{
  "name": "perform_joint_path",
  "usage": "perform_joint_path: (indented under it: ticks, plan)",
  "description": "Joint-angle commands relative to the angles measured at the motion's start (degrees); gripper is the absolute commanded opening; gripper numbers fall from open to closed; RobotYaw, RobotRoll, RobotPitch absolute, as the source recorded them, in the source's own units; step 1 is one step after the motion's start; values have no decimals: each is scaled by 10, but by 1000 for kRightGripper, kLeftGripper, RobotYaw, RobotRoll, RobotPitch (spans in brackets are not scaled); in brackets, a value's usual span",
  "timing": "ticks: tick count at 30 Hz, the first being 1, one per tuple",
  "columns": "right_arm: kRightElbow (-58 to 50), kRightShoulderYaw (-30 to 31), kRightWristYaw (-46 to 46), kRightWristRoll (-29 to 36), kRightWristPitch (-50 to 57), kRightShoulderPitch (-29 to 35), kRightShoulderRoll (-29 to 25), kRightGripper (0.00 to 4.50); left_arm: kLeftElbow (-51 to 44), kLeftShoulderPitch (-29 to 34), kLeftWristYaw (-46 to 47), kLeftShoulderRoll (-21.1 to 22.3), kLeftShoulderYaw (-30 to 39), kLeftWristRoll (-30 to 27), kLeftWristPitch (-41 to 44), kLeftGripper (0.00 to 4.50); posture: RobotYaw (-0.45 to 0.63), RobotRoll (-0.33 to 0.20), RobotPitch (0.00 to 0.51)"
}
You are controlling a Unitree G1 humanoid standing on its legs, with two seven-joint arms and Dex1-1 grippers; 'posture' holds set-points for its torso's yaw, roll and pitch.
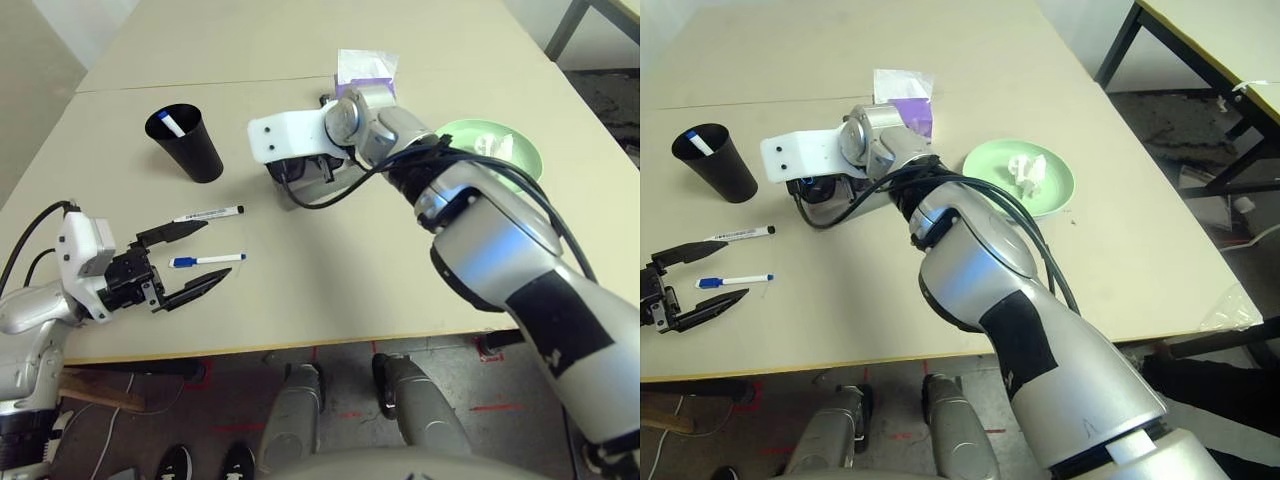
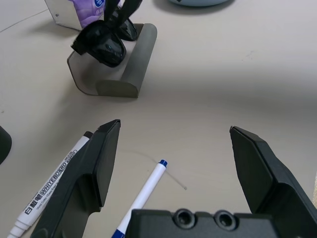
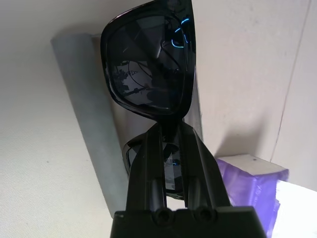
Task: Organize and tidy the items on the table.
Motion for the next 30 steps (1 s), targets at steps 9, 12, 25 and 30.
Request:
perform_joint_path:
  ticks: [9,12,25,30]
  plan:
    - [8,-3,-8,-26,-2,13,2,141,-19,16,7,-5,9,-5,5,4500,-2,0,227]
    - [11,-6,-17,-28,5,15,5,141,-25,19,9,-6,10,-7,8,4500,0,0,229]
    - [14,-17,-16,-26,11,13,7,2838,-23,16,12,-7,11,-4,9,4500,-12,0,224]
    - [11,-24,-6,-23,13,8,2,4465,-12,4,9,-8,4,1,8,4500,-21,0,222]
